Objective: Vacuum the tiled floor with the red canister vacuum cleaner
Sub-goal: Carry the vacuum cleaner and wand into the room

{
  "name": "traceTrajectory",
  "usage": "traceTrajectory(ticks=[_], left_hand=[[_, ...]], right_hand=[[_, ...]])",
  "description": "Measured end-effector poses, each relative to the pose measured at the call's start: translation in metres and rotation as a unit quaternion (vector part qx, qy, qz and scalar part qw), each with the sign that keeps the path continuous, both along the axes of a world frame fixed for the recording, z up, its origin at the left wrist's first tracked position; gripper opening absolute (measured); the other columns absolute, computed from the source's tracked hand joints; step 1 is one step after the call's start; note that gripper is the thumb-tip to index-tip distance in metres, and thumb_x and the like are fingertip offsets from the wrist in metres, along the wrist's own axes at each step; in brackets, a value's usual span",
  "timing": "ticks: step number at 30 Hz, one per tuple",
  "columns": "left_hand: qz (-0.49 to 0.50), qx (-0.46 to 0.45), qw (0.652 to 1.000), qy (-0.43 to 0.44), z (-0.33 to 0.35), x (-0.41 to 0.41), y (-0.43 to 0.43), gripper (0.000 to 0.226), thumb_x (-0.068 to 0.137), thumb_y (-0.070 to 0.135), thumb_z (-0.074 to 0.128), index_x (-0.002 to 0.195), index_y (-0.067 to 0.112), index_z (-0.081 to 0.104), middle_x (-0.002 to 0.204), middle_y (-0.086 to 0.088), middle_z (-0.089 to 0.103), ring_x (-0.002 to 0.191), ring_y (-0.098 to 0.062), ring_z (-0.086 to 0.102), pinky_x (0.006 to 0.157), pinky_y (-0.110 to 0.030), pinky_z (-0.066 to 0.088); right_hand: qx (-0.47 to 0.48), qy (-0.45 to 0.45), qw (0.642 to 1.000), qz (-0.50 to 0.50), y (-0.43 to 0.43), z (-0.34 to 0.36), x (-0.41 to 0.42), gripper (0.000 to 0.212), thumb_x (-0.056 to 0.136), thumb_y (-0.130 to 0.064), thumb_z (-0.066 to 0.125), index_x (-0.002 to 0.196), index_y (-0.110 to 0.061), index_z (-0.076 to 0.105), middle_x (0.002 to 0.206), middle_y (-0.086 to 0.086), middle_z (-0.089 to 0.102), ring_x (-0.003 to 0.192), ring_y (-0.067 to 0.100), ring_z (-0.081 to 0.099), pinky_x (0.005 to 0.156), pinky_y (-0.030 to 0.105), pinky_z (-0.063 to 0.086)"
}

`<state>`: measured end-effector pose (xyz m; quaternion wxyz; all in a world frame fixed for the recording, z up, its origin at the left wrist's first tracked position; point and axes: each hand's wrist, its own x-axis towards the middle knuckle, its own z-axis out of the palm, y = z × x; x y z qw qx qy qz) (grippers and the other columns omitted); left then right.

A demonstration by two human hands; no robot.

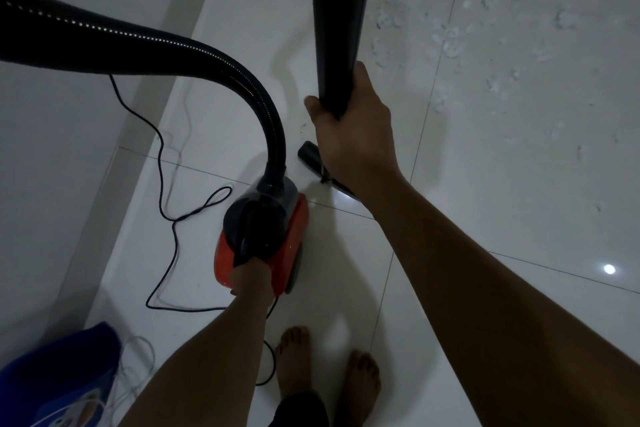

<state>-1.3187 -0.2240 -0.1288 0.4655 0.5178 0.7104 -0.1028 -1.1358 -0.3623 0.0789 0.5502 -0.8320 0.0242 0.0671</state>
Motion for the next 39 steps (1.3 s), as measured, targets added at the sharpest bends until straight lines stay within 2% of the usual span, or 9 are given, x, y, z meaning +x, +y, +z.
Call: traceTrajectory(ticks=[7, 13, 20, 24, 26, 32, 34, 37, 39], left_hand=[[-0.063, 0.015, 0.996, -0.055, 0.035, -0.005, -0.002, 0.045, 0.095, 0.024, 0.064, 0.135, 0.011, 0.049, 0.111, -0.009, 0.057, 0.111, -0.033, 0.057, 0.090, -0.041, 0.044], [-0.191, 0.104, 0.961, -0.170, 0.144, 0.040, -0.004, 0.056, 0.092, 0.033, 0.067, 0.140, 0.015, 0.045, 0.126, 0.002, 0.055, 0.118, -0.019, 0.055, 0.105, -0.041, 0.045], [-0.392, 0.095, 0.810, -0.427, 0.361, 0.085, -0.015, 0.070, 0.085, 0.028, 0.064, 0.149, 0.023, 0.036, 0.146, 0.005, 0.049, 0.134, -0.007, 0.048, 0.108, -0.042, 0.045], [-0.406, 0.067, 0.742, -0.530, 0.464, 0.093, -0.028, 0.061, 0.076, 0.042, 0.076, 0.133, 0.041, 0.053, 0.127, 0.011, 0.064, 0.128, -0.015, 0.056, 0.107, -0.054, 0.043], [-0.399, 0.080, 0.733, -0.545, 0.498, 0.094, -0.033, 0.056, 0.073, 0.043, 0.080, 0.122, 0.054, 0.056, 0.124, 0.014, 0.065, 0.126, -0.015, 0.058, 0.106, -0.052, 0.045], [-0.293, 0.055, 0.795, -0.529, 0.556, 0.069, -0.045, 0.030, 0.080, 0.023, 0.076, 0.106, 0.011, 0.067, 0.103, 0.000, 0.072, 0.097, -0.007, 0.071, 0.085, -0.025, 0.057], [-0.272, 0.031, 0.822, -0.499, 0.566, 0.052, -0.050, 0.025, 0.083, 0.020, 0.075, 0.105, 0.013, 0.069, 0.097, 0.004, 0.073, 0.085, 0.002, 0.070, 0.069, -0.011, 0.053], [-0.215, -0.003, 0.872, -0.441, 0.580, 0.023, -0.056, 0.025, 0.085, 0.030, 0.074, 0.110, 0.027, 0.069, 0.103, 0.010, 0.072, 0.090, 0.007, 0.067, 0.075, -0.014, 0.052], [-0.207, -0.025, 0.892, -0.400, 0.579, 0.008, -0.056, 0.029, 0.081, 0.042, 0.072, 0.109, 0.037, 0.067, 0.104, 0.012, 0.071, 0.096, 0.001, 0.068, 0.082, -0.022, 0.052]], right_hand=[[0.039, -0.015, 0.999, 0.008, 0.008, -0.005, -0.011, 0.020, 0.093, -0.025, 0.062, 0.101, -0.028, 0.045, 0.081, 0.006, 0.060, 0.061, 0.020, 0.066, 0.051, 0.039, 0.057], [-0.018, 0.029, 0.999, 0.023, 0.014, -0.001, -0.018, 0.020, 0.094, -0.028, 0.061, 0.103, -0.029, 0.044, 0.093, 0.006, 0.055, 0.069, 0.014, 0.061, 0.063, 0.029, 0.055], [-0.025, 0.081, 0.995, 0.052, 0.011, 0.021, -0.029, 0.019, 0.094, -0.025, 0.061, 0.104, -0.029, 0.046, 0.097, 0.004, 0.057, 0.071, 0.010, 0.062, 0.063, 0.028, 0.053], [-0.059, 0.095, 0.988, 0.110, 0.002, 0.045, -0.038, 0.013, 0.093, -0.022, 0.061, 0.102, -0.023, 0.052, 0.090, -0.003, 0.061, 0.075, 0.004, 0.060, 0.070, 0.027, 0.049], [-0.064, 0.109, 0.985, 0.115, -0.003, 0.060, -0.041, 0.013, 0.092, -0.024, 0.063, 0.102, -0.021, 0.055, 0.092, -0.004, 0.063, 0.079, 0.006, 0.060, 0.073, 0.026, 0.049], [0.033, 0.159, 0.987, 0.017, -0.003, 0.156, -0.058, 0.025, 0.094, -0.007, 0.055, 0.119, -0.008, 0.061, 0.112, 0.003, 0.066, 0.100, 0.019, 0.064, 0.084, 0.018, 0.048], [0.203, 0.305, 0.925, -0.100, 0.004, 0.190, -0.069, 0.016, 0.097, -0.014, 0.051, 0.107, -0.009, 0.062, 0.112, 0.012, 0.067, 0.094, 0.024, 0.065, 0.082, 0.033, 0.054], [0.465, 0.478, 0.721, -0.185, 0.020, 0.232, -0.088, 0.037, 0.097, -0.037, 0.053, 0.113, -0.004, 0.059, 0.112, 0.023, 0.069, 0.093, 0.031, 0.070, 0.080, 0.044, 0.058], [0.471, 0.518, 0.687, -0.195, 0.033, 0.244, -0.092, 0.036, 0.098, -0.033, 0.053, 0.111, 0.000, 0.058, 0.100, 0.021, 0.070, 0.089, 0.032, 0.069, 0.068, 0.038, 0.057]])
